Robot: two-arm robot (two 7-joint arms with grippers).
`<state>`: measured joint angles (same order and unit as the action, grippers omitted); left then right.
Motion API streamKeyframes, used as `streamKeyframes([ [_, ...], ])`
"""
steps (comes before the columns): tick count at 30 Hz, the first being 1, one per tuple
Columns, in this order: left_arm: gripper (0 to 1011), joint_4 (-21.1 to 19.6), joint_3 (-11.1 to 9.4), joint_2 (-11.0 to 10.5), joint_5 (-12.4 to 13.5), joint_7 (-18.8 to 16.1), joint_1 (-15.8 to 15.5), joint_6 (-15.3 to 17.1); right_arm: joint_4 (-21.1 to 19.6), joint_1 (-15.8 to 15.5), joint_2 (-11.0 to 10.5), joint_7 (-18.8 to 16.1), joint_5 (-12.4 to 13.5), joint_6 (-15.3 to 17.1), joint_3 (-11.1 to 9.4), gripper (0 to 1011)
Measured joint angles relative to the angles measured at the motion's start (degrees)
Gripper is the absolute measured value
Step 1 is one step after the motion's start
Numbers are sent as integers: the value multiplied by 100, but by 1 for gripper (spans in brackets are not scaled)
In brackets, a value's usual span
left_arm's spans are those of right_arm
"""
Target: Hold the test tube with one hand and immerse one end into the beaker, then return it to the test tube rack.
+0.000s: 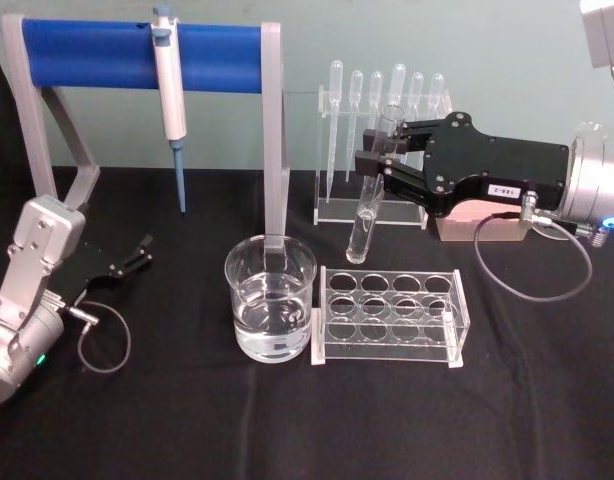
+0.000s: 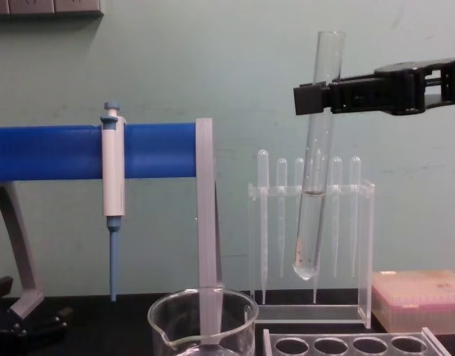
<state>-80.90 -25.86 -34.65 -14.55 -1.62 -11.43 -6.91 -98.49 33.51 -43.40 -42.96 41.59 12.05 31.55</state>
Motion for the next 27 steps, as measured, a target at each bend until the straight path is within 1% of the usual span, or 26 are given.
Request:
streamKeyframes([
  [27,1000,0,0,0,0,0,0,0,0,0,0,0,0,0,0,228],
])
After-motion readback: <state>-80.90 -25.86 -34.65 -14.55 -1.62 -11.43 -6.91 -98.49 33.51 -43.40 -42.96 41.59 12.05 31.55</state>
